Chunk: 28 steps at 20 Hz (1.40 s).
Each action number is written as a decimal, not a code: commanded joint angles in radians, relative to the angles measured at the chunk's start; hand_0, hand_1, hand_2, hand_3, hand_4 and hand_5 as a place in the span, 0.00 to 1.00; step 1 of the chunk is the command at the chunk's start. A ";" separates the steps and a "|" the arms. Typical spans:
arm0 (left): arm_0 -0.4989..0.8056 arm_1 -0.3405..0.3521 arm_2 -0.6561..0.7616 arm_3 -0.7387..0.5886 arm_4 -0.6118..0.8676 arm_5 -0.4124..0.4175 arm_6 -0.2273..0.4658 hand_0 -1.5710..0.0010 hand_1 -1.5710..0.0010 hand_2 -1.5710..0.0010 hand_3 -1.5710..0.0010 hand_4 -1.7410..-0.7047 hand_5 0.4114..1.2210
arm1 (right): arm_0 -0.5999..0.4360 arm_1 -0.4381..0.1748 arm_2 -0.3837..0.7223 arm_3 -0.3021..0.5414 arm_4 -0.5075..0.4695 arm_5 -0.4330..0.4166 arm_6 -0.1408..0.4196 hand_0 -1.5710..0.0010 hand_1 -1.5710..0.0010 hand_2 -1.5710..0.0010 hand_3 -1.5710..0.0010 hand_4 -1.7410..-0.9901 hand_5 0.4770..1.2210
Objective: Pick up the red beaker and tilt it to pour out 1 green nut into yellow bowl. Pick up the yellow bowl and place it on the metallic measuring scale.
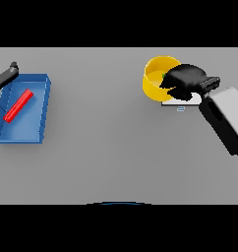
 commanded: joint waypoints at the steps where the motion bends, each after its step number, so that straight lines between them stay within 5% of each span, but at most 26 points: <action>1: 0.009 0.003 0.003 -0.007 0.005 0.007 0.002 1.00 1.00 1.00 1.00 0.90 0.42 | 0.004 -0.006 0.004 -0.004 0.000 -0.007 -0.011 0.00 0.01 0.00 0.15 0.02 1.00; 5: 0.025 0.022 0.002 -0.056 0.010 0.027 0.035 1.00 1.00 1.00 1.00 0.89 0.44 | -0.004 -0.011 -0.024 0.133 0.005 -0.065 0.037 0.03 0.09 0.04 0.06 0.02 1.00; 9: 0.029 0.024 0.007 -0.062 0.016 0.033 0.045 1.00 1.00 1.00 1.00 0.87 0.45 | -0.021 -0.008 -0.024 0.246 0.014 -0.105 0.001 0.04 0.13 0.08 0.03 0.02 1.00; 16: 0.024 0.043 0.008 -0.062 0.016 0.016 0.064 1.00 1.00 1.00 1.00 0.87 0.45 | -0.034 0.003 -0.012 0.316 0.018 -0.128 -0.025 0.11 0.23 0.16 0.01 0.01 1.00; 18: 0.018 0.032 0.010 -0.030 0.015 0.005 0.043 1.00 1.00 1.00 1.00 0.87 0.44 | -0.043 0.012 -0.014 0.345 0.017 -0.138 -0.024 0.10 0.22 0.11 0.02 0.02 1.00; 19: 0.014 0.027 0.011 -0.030 0.017 0.006 0.047 1.00 1.00 1.00 1.00 0.87 0.45 | -0.044 0.009 -0.020 0.346 0.009 -0.125 -0.025 0.11 0.25 0.18 0.02 0.09 1.00; 20: 0.009 0.019 0.006 -0.034 0.013 0.012 0.050 1.00 1.00 1.00 1.00 0.87 0.45 | -0.040 0.014 -0.021 0.344 0.006 -0.119 -0.013 0.10 0.27 0.25 0.12 0.13 1.00; 23: 0.011 0.019 0.013 -0.030 0.022 0.006 0.041 1.00 1.00 1.00 1.00 0.86 0.44 | -0.037 0.021 -0.032 0.353 -0.013 -0.096 0.008 0.33 0.50 0.51 0.37 0.21 0.75; 28: -0.008 0.003 0.004 -0.004 0.001 0.014 0.035 1.00 1.00 1.00 1.00 0.86 0.44 | -0.050 0.021 -0.040 0.356 -0.029 -0.052 0.016 0.70 0.78 0.75 0.61 0.30 0.54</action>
